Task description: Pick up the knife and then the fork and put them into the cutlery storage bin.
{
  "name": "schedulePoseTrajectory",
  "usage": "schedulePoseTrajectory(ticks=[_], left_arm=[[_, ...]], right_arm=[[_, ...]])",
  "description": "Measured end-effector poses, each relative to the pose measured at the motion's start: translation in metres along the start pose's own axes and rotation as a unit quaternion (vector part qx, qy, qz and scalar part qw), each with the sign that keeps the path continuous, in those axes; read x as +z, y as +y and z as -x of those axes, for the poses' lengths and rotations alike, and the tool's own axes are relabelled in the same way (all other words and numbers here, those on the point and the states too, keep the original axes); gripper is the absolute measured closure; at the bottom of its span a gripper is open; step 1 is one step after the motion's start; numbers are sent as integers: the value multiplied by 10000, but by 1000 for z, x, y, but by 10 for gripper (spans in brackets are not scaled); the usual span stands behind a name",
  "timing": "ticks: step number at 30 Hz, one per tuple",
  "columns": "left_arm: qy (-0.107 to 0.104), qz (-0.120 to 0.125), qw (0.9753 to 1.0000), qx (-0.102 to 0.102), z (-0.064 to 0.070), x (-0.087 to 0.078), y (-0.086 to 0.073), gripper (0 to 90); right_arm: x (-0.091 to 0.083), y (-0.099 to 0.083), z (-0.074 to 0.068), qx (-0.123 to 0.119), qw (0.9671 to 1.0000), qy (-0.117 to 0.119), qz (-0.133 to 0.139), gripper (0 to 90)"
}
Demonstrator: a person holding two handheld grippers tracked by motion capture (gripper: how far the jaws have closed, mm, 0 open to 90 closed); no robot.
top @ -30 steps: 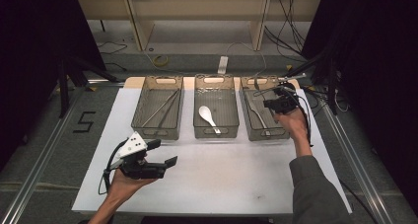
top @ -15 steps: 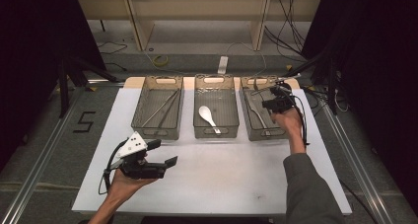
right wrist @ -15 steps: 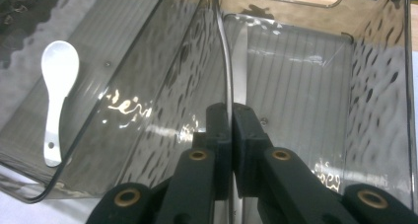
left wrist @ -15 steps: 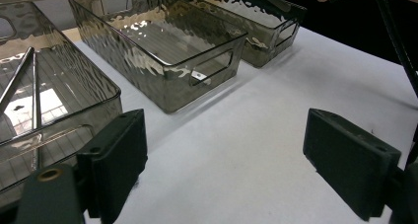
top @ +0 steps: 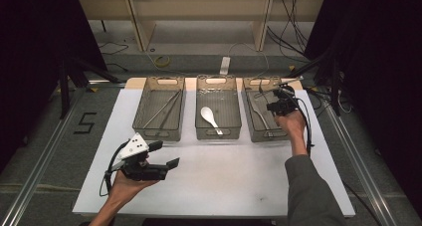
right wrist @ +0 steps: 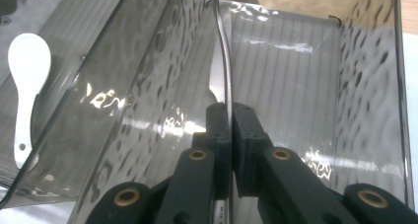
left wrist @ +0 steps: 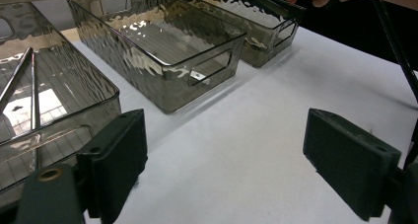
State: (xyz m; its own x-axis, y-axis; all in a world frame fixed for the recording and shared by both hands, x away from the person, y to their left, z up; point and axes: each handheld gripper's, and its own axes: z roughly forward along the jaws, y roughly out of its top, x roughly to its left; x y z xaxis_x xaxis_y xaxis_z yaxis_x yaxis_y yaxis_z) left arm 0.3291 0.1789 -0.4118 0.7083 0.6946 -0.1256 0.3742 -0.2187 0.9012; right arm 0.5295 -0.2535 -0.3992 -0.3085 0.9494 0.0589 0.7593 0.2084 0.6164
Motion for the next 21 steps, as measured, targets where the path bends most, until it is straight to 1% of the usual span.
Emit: schedulePoseTrajectory(ticks=[3, 12, 14, 21], left_arm=[[1, 5, 10000, -13, 0, 0, 0, 163], [2, -2, 10000, 1, 0, 0, 0, 164], [9, 1, 10000, -8, 0, 0, 0, 164], [9, -1, 10000, -11, 0, 0, 0, 164]], right_arm=[[1, -2, 1, 48, 10000, -54, -37, 873], [5, -7, 4, 100, 9998, -113, -97, 872], [7, -8, 4, 155, 9998, -120, -100, 872], [11, -12, 5, 155, 9997, -154, -143, 871]])
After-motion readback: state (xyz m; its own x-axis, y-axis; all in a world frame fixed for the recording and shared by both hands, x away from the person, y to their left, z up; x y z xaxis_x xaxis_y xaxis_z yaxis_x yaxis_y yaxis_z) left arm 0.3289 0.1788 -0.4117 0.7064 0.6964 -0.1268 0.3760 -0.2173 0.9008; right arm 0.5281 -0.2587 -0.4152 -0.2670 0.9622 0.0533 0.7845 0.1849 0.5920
